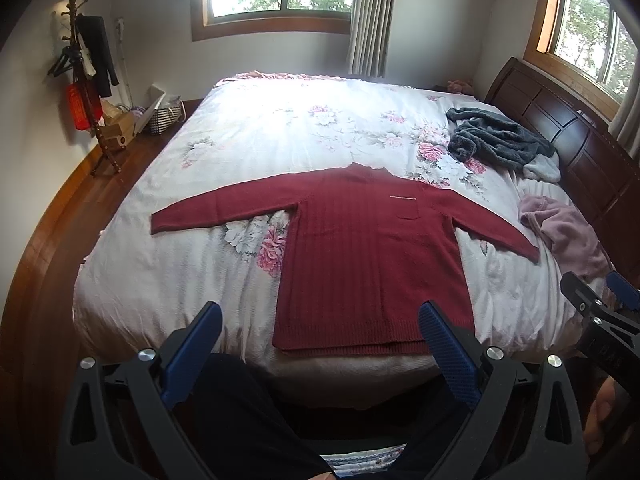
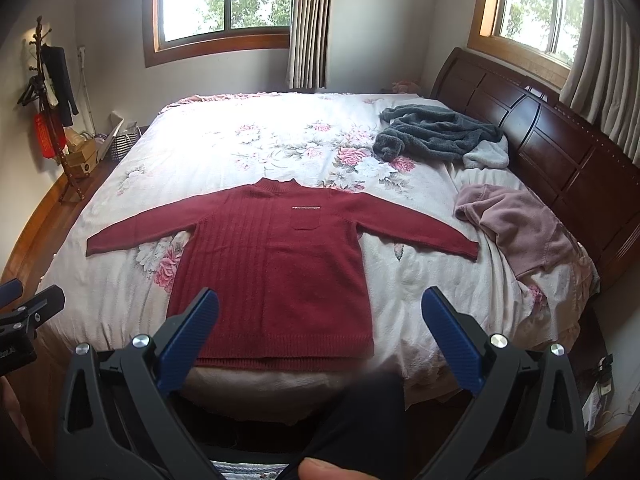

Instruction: Fold small clothes

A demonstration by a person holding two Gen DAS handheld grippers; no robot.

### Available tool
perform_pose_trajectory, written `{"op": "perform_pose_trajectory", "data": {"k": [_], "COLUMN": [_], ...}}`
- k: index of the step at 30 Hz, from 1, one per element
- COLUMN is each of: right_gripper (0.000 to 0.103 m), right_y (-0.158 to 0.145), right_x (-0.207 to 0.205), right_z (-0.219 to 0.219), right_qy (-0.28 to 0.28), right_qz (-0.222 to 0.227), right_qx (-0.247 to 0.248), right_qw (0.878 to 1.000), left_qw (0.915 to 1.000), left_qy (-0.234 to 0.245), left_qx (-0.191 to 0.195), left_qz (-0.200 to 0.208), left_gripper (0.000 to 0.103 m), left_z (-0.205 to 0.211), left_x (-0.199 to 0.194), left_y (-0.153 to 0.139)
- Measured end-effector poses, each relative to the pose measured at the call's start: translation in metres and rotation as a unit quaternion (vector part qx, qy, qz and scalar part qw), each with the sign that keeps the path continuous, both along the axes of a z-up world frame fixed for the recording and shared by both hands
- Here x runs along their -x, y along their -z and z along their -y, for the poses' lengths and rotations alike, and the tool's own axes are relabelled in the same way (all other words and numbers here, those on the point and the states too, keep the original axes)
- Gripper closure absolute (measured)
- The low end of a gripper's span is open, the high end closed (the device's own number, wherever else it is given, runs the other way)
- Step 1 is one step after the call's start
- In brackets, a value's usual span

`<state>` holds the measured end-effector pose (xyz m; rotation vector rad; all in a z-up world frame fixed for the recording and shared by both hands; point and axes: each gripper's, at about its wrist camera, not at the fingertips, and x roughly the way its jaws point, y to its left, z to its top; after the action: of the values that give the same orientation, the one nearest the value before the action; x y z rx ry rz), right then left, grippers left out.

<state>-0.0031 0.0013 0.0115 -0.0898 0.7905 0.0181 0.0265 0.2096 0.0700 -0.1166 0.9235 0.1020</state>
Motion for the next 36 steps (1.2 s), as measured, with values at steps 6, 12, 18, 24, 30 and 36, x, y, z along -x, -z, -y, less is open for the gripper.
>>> {"op": "perform_pose_trajectory", "data": {"k": [6,12,18,24,30,36], "right_gripper": [0.003,0.003,0.003,0.003,0.003,0.003], "right_y": [-0.004,-0.005,-0.006,-0.012,-0.012,-0.012], "right_x": [0.0,0.001,0.0,-0.002,0.002,0.002], "right_z": [0.0,0.0,0.0,0.001,0.003,0.004], "right_qy": [0.002,0.002,0.001,0.001,0.002,0.002], "right_qz": [0.006,0.009,0.01,0.017,0.022,0.023], "right_qx": [0.003,0.004,0.005,0.006,0.005,0.005], "right_qw": [1.0,1.0,1.0,1.0,1.0,1.0], "left_qw": [1.0,1.0,1.0,1.0,0.9999,0.9999], "left_qy": [0.005,0.006,0.006,0.007,0.008,0.008], "left_qx": [0.001,-0.002,-0.004,-0.004,-0.003,-0.004], "left_qz": [-0.001,0.001,0.001,0.003,0.007,0.007], "left_gripper": [0.004,0.004,0.004,0.004,0.004,0.004], "left_z": [0.001,0.002,0.002,0.002,0.0,0.001], "left_x": [-0.002,0.001,0.001,0.001,0.001,0.002], "left_y": [-0.008,-0.006,-0.006,-0.008,-0.012,-0.012]}}
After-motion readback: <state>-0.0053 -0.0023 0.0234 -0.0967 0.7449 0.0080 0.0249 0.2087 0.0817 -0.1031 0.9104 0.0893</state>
